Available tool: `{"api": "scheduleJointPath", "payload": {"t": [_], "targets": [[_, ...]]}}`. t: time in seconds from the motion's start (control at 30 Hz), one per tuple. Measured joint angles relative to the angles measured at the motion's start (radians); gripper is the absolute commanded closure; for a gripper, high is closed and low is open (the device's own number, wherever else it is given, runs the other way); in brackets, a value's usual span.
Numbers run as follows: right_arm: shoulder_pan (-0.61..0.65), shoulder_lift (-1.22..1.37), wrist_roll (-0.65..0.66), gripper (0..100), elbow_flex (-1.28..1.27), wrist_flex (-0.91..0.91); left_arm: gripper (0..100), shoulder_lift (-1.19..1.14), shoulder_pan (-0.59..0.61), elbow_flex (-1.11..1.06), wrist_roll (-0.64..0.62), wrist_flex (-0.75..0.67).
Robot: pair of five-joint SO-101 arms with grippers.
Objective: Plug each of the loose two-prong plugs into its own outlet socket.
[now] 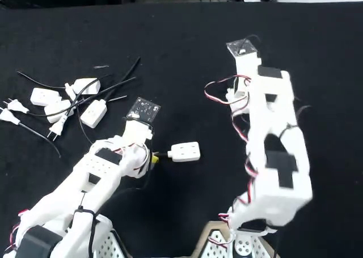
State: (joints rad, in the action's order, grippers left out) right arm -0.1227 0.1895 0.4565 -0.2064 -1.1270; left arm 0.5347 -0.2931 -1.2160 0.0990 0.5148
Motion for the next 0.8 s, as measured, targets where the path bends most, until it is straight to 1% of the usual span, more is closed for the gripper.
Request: {"api": "scheduleJointPath", "payload": {"t": [0.13,0.23,0.37,0.43,0.53,0.6,0.8], "targets": [[0.0,-0.173,0.167,98.8,-0.132,-0.043,78,0.0,0.0,0.0,0.0,0.0],[0.002,-0.256,0.262,98.8,-0.272,-0.037,78,0.0,0.0,0.0,0.0,0.0],[0.002,-0.301,0.397,98.0,-0.466,0.038,78,0.0,0.0,0.0,0.0,0.0],[0.002,-0.302,0.471,93.3,-0.539,0.084,78,0.0,0.0,0.0,0.0,0.0],[0.003,-0.302,0.493,81.5,-0.562,0.112,78,0.0,0.0,0.0,0.0,0.0],[0.003,-0.305,0.493,77.0,-0.562,0.097,78,0.0,0.0,0.0,0.0,0.0],[0.035,-0.305,0.417,82.7,-0.534,-0.066,78,0.0,0.0,0.0,0.0,0.0]]}}
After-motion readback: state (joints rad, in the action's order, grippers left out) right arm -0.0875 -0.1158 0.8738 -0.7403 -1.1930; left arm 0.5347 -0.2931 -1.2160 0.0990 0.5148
